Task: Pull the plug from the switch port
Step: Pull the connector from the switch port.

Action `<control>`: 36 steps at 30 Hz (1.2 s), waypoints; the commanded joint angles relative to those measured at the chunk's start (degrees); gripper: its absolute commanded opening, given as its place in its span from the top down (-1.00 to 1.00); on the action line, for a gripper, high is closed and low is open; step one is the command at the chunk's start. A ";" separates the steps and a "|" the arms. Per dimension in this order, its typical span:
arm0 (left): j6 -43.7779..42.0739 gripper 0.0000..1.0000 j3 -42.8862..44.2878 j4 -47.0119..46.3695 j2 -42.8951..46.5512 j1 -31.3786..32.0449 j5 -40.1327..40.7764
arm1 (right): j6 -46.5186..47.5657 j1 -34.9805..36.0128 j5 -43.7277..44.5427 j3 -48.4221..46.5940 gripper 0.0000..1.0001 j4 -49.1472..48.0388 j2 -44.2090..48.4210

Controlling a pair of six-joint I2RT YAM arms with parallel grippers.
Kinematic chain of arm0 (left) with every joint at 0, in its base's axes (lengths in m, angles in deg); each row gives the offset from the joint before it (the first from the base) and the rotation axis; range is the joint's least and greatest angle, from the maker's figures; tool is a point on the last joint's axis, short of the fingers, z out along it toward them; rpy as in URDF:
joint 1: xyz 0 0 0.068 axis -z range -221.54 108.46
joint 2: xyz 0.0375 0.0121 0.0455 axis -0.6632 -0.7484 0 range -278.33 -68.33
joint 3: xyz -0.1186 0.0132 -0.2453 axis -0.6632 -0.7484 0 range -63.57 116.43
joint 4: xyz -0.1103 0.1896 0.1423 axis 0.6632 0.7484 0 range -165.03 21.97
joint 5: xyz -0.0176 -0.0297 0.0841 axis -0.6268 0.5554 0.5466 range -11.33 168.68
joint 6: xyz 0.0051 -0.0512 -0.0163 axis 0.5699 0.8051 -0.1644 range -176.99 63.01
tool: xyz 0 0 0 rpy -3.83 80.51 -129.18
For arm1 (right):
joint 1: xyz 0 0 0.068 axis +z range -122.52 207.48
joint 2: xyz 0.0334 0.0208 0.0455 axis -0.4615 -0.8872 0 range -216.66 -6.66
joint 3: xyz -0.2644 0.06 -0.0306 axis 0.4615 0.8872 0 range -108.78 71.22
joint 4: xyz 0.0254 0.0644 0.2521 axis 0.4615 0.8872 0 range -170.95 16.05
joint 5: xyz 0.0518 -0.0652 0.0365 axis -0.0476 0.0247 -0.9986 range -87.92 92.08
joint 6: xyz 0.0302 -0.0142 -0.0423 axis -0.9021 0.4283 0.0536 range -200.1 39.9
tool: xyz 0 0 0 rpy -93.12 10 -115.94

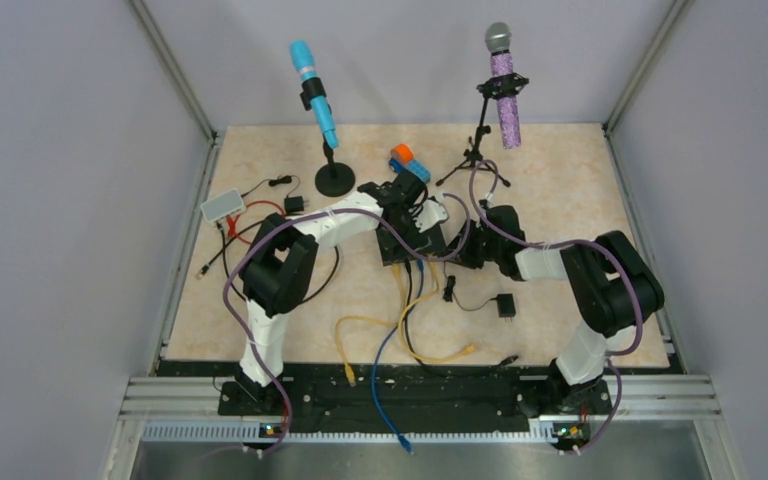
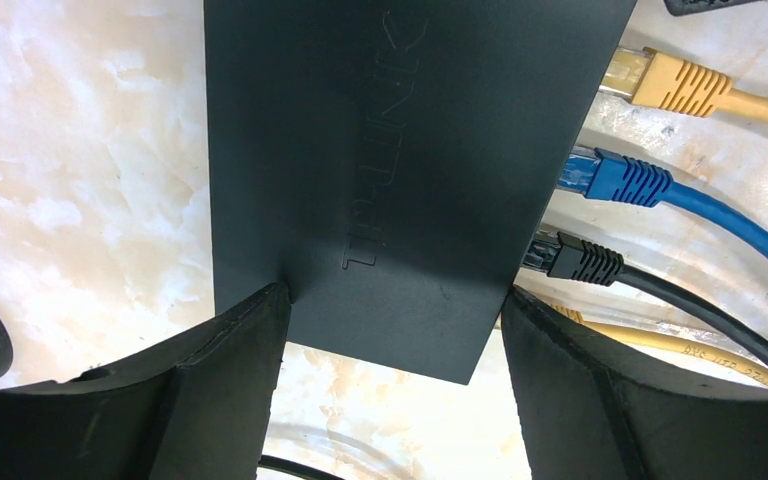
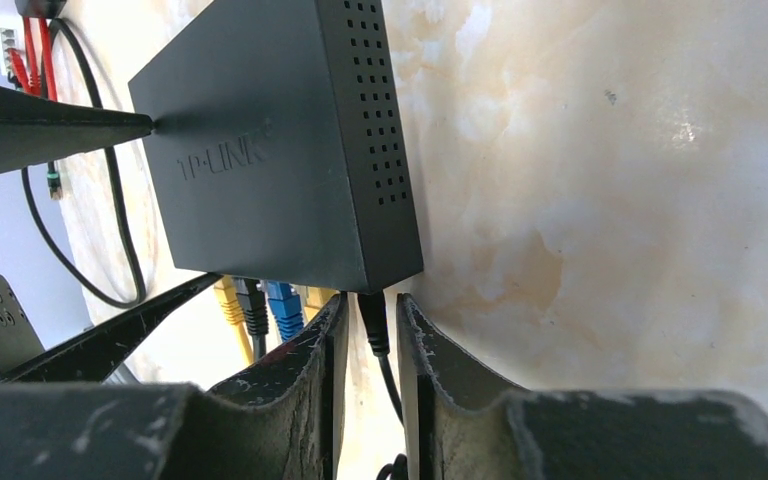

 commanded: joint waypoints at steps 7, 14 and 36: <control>0.12 -0.59 -0.92 0.29 -0.83 -0.90 -2.27 | 1.56 -0.51 1.13 -1.43 0.74 -1.27 -1.03; 0.05 -0.58 -0.88 0.50 -0.92 -0.89 -2.45 | 1.55 -1.55 1.42 -0.62 0.55 -1.80 -0.41; 0.09 -0.53 -1.10 1.29 -1.03 -0.95 -3.76 | 10.86 -2.23 0.22 -3.02 0.66 0.28 -4.25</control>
